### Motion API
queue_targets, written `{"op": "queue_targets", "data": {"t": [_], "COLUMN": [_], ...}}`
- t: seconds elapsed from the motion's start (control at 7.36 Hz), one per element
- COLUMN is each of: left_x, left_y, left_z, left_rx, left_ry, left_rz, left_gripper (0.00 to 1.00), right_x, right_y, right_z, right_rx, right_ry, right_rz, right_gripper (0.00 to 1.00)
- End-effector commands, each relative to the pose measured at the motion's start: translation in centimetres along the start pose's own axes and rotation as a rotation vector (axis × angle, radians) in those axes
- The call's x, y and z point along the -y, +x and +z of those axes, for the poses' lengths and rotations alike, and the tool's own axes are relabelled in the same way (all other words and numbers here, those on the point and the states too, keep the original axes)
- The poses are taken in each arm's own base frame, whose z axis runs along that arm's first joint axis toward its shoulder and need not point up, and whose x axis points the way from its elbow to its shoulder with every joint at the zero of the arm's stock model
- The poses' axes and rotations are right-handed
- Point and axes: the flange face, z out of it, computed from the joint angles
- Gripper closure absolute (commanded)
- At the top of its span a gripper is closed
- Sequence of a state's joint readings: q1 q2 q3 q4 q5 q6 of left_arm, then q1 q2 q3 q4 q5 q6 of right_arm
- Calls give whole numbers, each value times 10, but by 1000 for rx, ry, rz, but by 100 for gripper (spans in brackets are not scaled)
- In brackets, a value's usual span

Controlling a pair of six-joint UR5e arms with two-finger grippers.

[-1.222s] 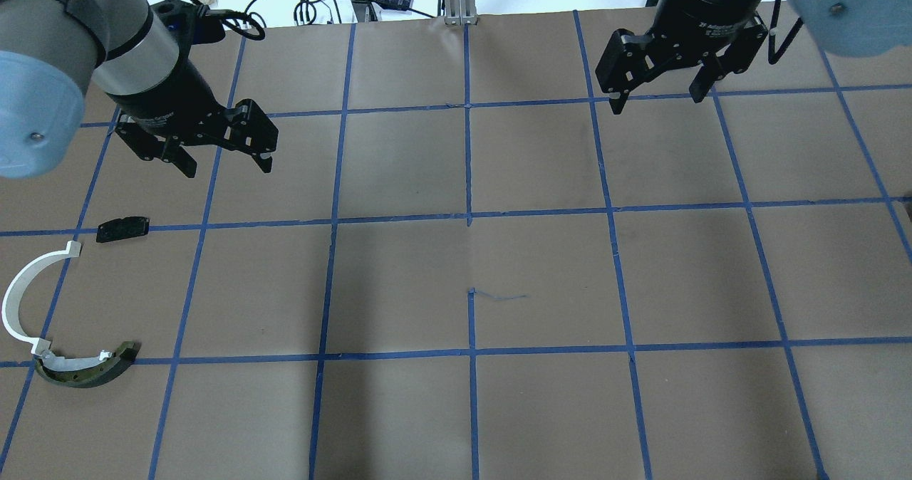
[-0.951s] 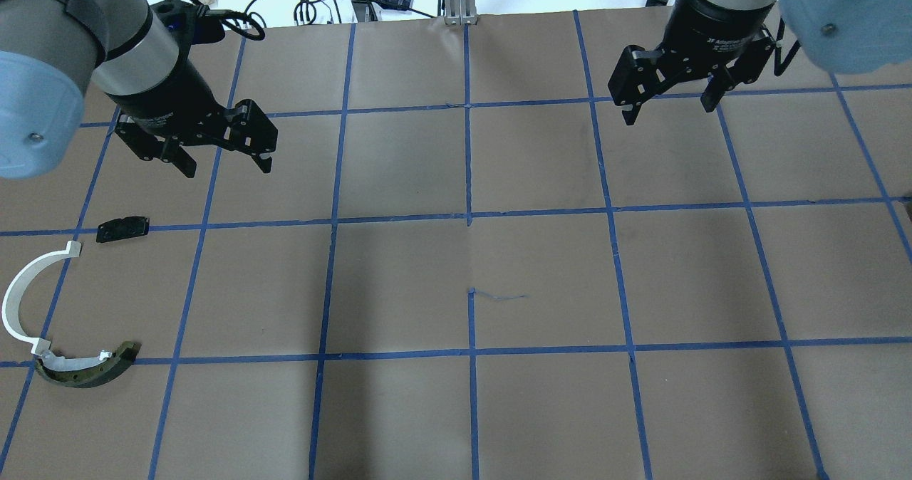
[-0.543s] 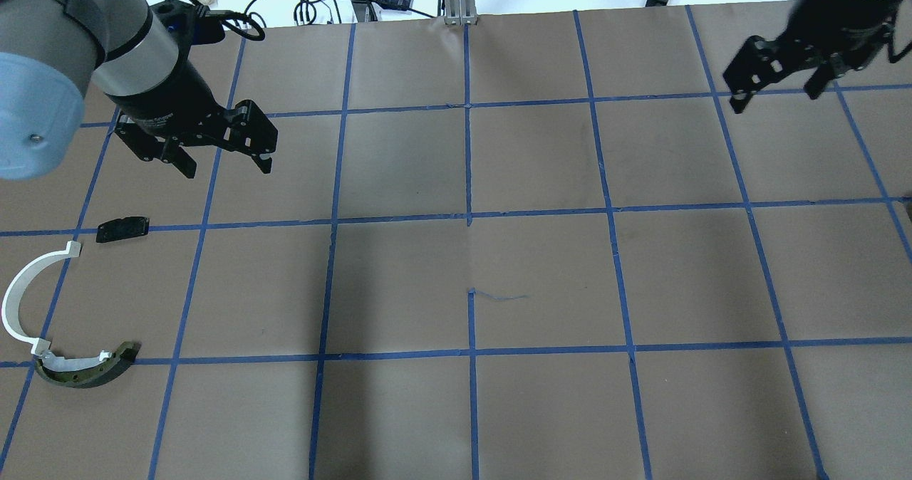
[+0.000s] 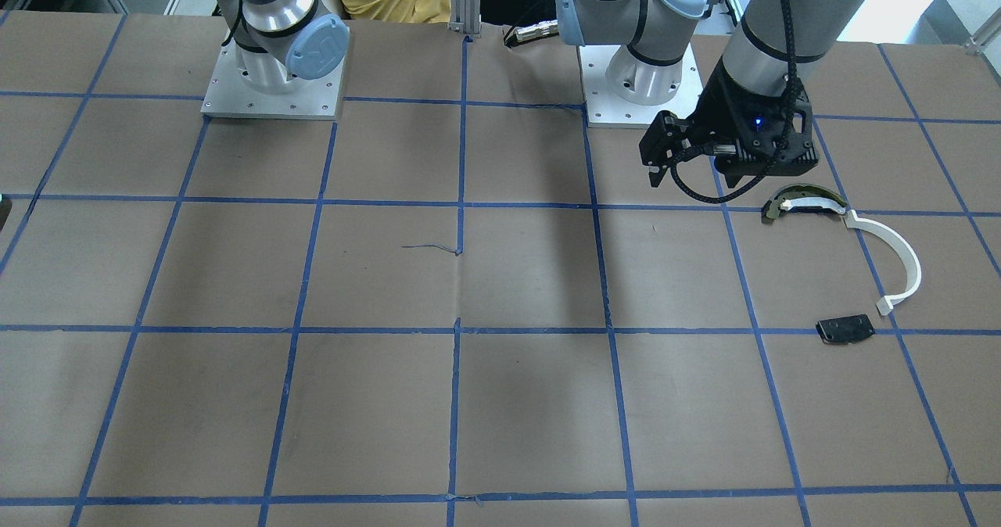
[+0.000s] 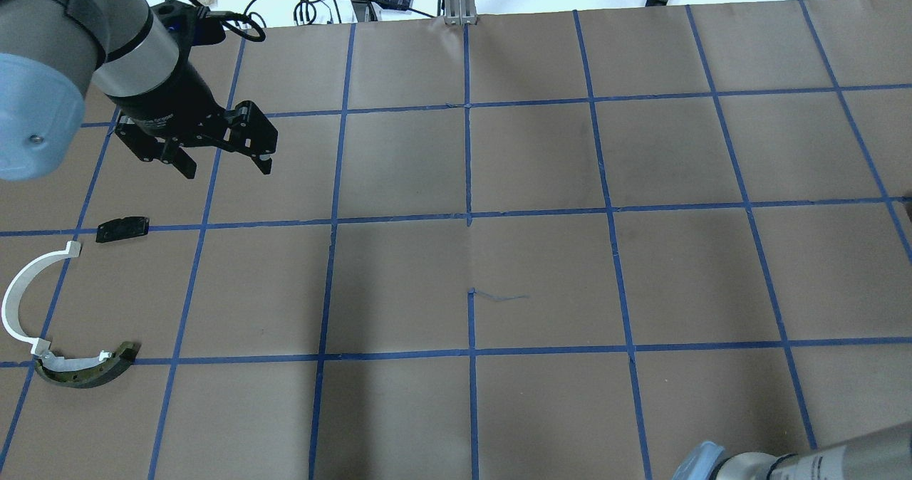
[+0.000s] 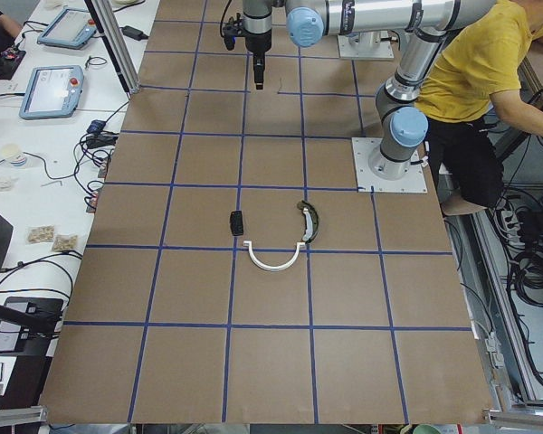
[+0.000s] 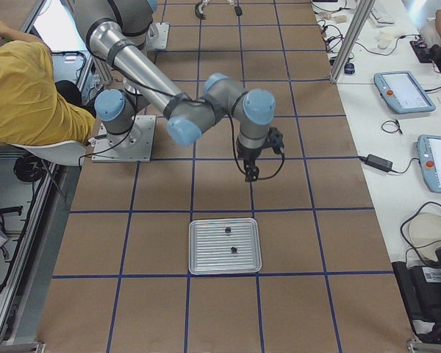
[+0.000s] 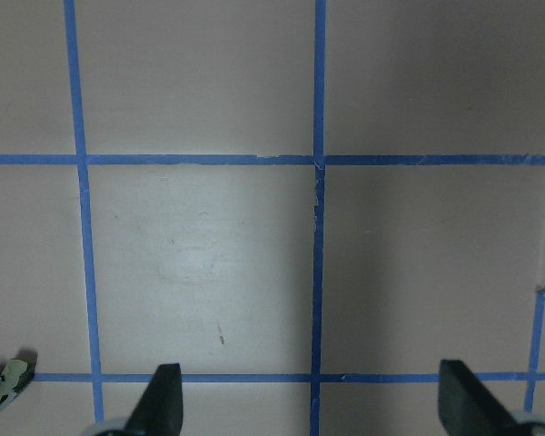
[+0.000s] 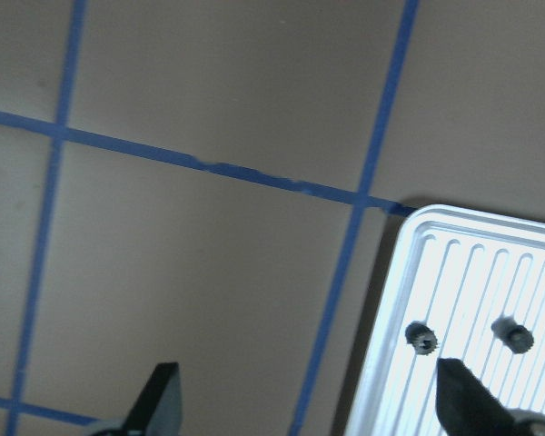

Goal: Place bearing gear from tray to pile

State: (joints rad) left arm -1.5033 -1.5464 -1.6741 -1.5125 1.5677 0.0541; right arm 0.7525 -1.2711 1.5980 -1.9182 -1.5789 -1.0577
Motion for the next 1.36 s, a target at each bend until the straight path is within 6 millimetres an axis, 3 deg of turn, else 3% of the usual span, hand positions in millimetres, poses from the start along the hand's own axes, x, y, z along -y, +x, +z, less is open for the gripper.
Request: {"op": "queue_targets", "data": {"t": [0.0,0.14,0.68,0.95,1.22], "left_x": [-1,-1,-2,-2,-2], "left_y": [1,1,1,1,1], "left_z": [1,1,2,3,2], "left_rx": [1,1,3,3,3], "left_ry": [-4,-4,-7,-7,-7], "left_rz": [1,4,10,10,12], "left_gripper": [0,0,0,0,0], "right_x": [-66,-79,-73,-71,-71], "right_y": [96,112,135,137,137], "right_z": [69,101,164,167,168], "right_rx": [-53,-10,-18,-14,-10], "right_ry": [20,4,-11,3,4], "right_rz": [58,101,232,242,242], "right_gripper": [0,0,2,16,15]}}
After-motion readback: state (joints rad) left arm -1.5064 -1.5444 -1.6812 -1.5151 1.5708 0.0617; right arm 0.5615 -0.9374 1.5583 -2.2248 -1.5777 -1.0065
